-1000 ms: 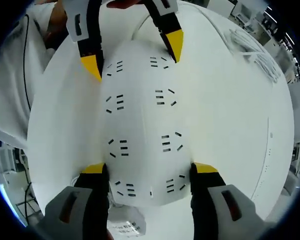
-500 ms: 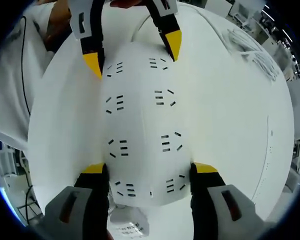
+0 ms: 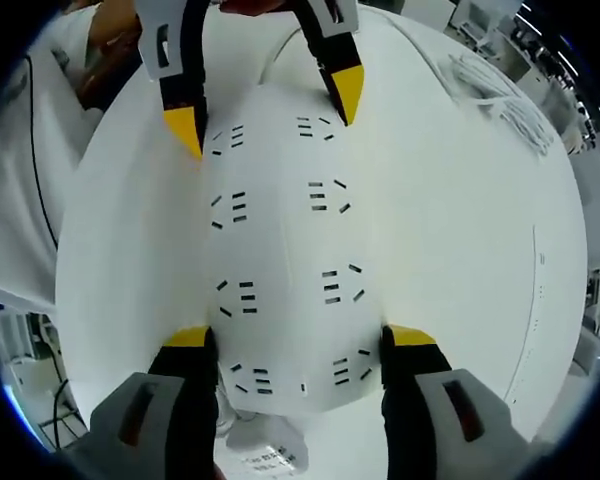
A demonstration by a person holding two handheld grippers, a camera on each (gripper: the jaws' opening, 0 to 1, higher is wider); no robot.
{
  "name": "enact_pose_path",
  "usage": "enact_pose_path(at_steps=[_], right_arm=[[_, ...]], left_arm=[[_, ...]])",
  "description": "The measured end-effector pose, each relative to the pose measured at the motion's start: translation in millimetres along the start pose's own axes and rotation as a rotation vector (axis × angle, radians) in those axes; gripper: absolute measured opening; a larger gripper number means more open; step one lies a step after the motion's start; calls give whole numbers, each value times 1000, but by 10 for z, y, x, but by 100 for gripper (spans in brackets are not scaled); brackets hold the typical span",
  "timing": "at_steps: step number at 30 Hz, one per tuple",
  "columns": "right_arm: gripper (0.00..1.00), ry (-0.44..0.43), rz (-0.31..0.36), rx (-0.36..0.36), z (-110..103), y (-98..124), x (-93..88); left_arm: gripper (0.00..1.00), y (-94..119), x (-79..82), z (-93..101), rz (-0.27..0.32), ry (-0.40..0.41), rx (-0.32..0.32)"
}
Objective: Straighten the power strip on the desk, plug the charger into it
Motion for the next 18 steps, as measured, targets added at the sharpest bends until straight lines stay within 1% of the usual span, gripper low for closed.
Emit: enact_pose_path(at_steps=[3, 8, 11, 13, 16, 18], right_arm=[[65, -2, 2, -1, -7, -1, 13], [65, -5, -22, 2, -25, -11, 38], [65, -13, -25, 2, -18, -13, 30], [65, -19, -26, 1, -31, -12, 30], [65, -20, -26, 2, -20, -16, 28], [65, -20, -27, 3, 29, -22, 24]], left_arm=[[66, -2, 11, -4, -22, -5, 0], [66, -3, 2, -14, -26, -10, -7], [66, -5, -4, -20, -32, -21, -14], [67, -11, 6, -24, -46, -42, -23], [67, -22, 22, -30, -71, -43, -31], [67, -29, 35, -32, -92, -39, -32]])
Point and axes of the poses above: the point that each gripper's makers call its tool centre point, and the gripper's own axes: y roughly backward along the fingers, z roughly to its right, x roughly out of its top, the point moved 6 cm from there along y, roughly backward along the fingers, and after that the axes turned 3 degrees about -x, right-handed, at the moved point
